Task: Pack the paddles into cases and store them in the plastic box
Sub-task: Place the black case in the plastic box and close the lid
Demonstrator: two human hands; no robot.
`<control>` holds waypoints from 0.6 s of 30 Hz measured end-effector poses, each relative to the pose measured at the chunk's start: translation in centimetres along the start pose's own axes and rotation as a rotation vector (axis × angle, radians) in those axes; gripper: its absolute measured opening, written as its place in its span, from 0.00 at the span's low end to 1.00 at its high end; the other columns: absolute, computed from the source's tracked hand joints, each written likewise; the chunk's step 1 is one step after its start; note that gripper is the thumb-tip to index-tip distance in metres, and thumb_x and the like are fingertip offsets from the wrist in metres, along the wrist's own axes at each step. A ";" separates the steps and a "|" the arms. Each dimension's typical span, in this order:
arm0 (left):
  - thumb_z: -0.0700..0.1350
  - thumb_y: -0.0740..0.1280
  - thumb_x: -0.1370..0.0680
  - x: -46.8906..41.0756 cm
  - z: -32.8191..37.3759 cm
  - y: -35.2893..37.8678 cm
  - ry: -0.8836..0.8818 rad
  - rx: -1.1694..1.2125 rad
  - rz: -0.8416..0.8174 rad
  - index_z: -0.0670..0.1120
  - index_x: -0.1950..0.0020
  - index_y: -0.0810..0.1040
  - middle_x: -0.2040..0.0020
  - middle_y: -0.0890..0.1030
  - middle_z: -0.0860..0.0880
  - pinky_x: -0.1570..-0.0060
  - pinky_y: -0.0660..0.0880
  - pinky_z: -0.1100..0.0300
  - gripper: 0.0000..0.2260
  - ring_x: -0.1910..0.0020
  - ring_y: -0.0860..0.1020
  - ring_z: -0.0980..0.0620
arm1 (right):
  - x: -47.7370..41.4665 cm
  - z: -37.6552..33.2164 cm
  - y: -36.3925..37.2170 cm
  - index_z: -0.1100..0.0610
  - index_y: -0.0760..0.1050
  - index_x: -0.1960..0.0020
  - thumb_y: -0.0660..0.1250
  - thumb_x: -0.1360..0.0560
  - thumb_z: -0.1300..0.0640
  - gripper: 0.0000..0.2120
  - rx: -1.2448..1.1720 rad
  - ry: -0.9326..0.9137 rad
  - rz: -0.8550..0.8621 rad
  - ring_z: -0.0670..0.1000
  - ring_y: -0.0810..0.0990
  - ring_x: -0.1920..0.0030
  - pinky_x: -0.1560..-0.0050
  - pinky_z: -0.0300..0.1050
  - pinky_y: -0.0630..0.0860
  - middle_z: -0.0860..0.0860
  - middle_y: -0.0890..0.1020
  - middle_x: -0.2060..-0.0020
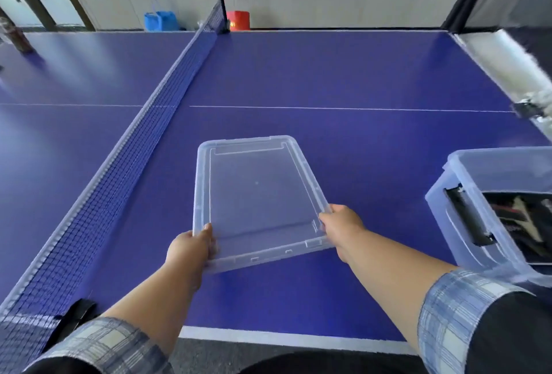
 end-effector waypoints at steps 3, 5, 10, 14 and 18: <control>0.57 0.65 0.22 5.6 3.8 4.2 0.060 0.042 -0.018 0.48 0.57 0.83 0.69 0.83 0.52 0.69 0.73 0.58 0.14 0.69 0.79 0.47 | 0.9 0.5 -6.3 0.54 0.78 0.48 0.58 0.25 0.61 0.12 -0.226 0.014 0.075 0.53 0.72 0.66 0.66 0.45 0.69 0.53 0.79 0.63; 0.57 0.65 0.22 9.8 6.0 7.5 0.102 0.078 -0.024 0.48 0.57 0.83 0.67 0.84 0.51 0.69 0.72 0.58 0.15 0.70 0.78 0.47 | 1.8 1.2 -10.1 0.56 0.74 0.39 0.63 0.24 0.61 0.14 -0.490 0.057 0.131 0.54 0.76 0.63 0.62 0.48 0.75 0.55 0.80 0.59; 0.54 0.65 0.21 21.5 9.2 17.8 0.162 0.231 -0.074 0.45 0.53 0.81 0.64 0.83 0.49 0.70 0.71 0.60 0.13 0.70 0.79 0.49 | 5.0 2.8 -18.3 0.55 0.70 0.32 0.70 0.24 0.61 0.22 -0.969 0.084 0.074 0.51 0.85 0.67 0.63 0.48 0.84 0.56 0.83 0.52; 0.53 0.65 0.20 30.5 9.0 25.9 0.136 0.283 -0.143 0.44 0.51 0.80 0.65 0.84 0.50 0.73 0.70 0.62 0.13 0.71 0.80 0.48 | 7.2 4.9 -24.5 0.59 0.71 0.36 0.68 0.23 0.65 0.17 -1.031 -0.003 -0.003 0.52 0.85 0.68 0.61 0.49 0.79 0.51 0.86 0.68; 0.51 0.65 0.20 36.5 8.1 31.6 0.122 0.262 -0.190 0.43 0.47 0.78 0.63 0.85 0.49 0.78 0.69 0.65 0.12 0.75 0.80 0.51 | 7.3 8.0 -31.7 0.58 0.72 0.36 0.64 0.23 0.69 0.17 -1.048 -0.059 -0.005 0.52 0.84 0.67 0.68 0.46 0.80 0.55 0.84 0.57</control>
Point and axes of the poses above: each hand's wrist, its own x-axis away from the middle knuckle, its own y-axis out of the palm, z = x × y, the point moved 3 cm from there along -x, towards the middle knuckle
